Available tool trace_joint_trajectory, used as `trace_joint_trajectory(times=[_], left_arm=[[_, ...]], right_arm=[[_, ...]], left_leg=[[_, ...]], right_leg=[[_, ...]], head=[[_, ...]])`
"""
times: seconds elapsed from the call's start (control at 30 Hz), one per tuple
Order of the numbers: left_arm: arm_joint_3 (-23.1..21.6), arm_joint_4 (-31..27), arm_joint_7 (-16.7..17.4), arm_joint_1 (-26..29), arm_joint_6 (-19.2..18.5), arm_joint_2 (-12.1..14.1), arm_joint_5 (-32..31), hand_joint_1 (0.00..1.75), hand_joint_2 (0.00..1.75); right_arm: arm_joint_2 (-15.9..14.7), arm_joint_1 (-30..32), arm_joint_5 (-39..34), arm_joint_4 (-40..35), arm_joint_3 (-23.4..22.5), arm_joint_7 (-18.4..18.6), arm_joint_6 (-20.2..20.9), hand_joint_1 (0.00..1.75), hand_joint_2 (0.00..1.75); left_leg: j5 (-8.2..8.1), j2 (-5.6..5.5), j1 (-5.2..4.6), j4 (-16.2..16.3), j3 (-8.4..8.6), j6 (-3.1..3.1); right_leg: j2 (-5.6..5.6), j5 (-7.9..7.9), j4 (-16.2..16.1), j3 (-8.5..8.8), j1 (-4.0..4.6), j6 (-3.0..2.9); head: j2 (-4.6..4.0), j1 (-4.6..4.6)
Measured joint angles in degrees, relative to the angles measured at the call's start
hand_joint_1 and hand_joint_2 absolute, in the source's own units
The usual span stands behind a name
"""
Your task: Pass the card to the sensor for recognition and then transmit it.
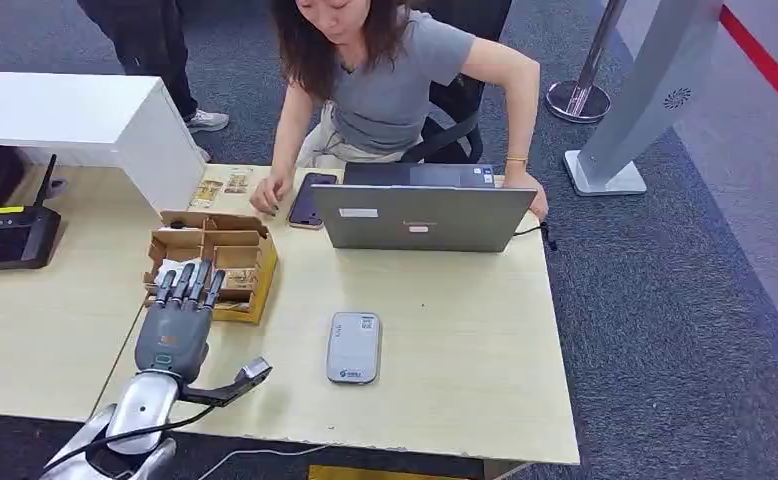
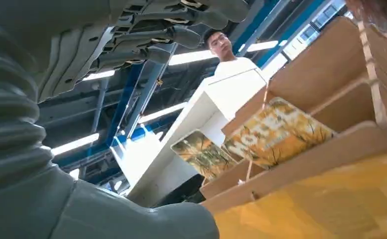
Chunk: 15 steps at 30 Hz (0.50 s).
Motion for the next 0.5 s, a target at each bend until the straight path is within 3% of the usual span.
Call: trace_joint_trajectory(times=[0.2, 0.5], left_arm=[[-0.3, 2.7, 0.1, -0.2, 0.0, 0.0, 0.0, 0.0, 1.75], [-0.7, 5.0, 3.2, -0.5, -0.5, 0.1, 0.0, 0.0, 1.75]], right_arm=[[0.0, 0.0, 0.5, 0.0, 0.2, 0.2, 0.1, 0.0, 0.0], [-0.1, 0.0, 0.8, 0.0, 0.2, 0.2, 0.3, 0.0, 0.0]], left_leg=[[0.0, 0.0, 0.0, 0.0, 0.0, 0.0], [0.0, 0.0, 0.0, 0.0, 0.0, 0.0]], right_leg=[[0.0, 0.0, 0.0, 0.0, 0.0, 0.0], [0.0, 0.0, 0.0, 0.0, 0.0, 0.0]], head=[[0.0, -0.02], [0.0, 0.0]])
